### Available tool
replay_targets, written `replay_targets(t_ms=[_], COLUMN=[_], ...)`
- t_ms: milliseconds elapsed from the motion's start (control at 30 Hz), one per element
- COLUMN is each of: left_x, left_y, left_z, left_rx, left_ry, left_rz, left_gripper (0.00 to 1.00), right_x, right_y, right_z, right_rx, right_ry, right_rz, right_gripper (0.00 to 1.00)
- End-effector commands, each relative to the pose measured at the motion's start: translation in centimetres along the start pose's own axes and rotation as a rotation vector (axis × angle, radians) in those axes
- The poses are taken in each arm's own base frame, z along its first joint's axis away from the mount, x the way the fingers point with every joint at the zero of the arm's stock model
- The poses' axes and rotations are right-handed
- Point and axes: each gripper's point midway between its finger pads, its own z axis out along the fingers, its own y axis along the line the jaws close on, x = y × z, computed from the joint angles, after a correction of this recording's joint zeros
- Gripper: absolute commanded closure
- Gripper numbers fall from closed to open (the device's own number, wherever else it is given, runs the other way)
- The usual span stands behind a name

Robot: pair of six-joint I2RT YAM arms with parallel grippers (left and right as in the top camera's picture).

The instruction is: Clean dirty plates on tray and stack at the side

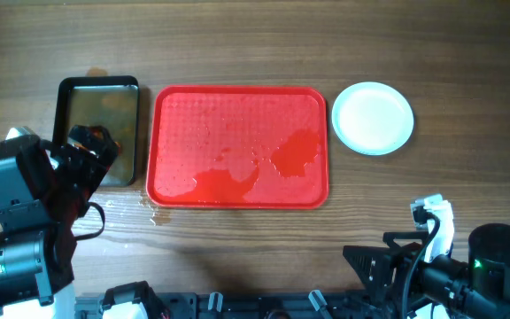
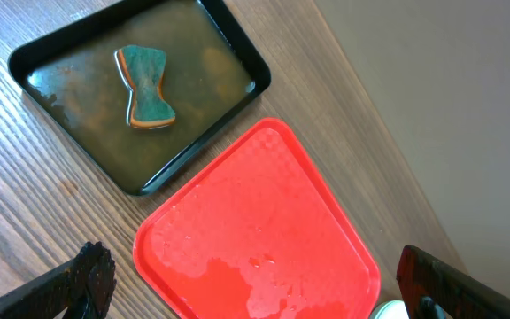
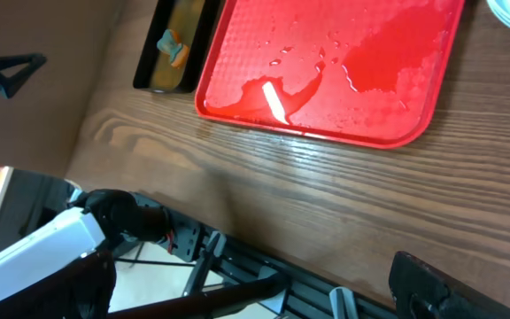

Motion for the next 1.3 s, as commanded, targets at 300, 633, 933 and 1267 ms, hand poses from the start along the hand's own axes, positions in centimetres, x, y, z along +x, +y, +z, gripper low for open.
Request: replay_targets(t_ms=[300,633,933,1267], left_x=[0.0,0.0,0.0,0.0], left_y=[-0.2,-0.2,-0.2,-0.2], left_z=[-0.1,-0.1,-0.1,-0.1], left_rx=[0.012,0.012,0.012,0.012], left_ry=[0.003,0.003,0.003,0.003], left_rz=[0.004,0.004,0.004,0.004], left_gripper=[0.0,0.0,0.0,0.0], right_x=[-4.5,-7.8,-7.6,-7.7], right_y=[-0.2,-7.0,-17.6,-18.1], right_z=[1.5,6.2,8.0,7.6], right_rx=[-0.015,0.095,0.427,0.56], right_ry=[-0.647,-0.926,-0.93,-0.89], right_rz=[-0.897,-0.772,-0.343,-0.537], right_gripper=[0.0,0.0,0.0,0.0])
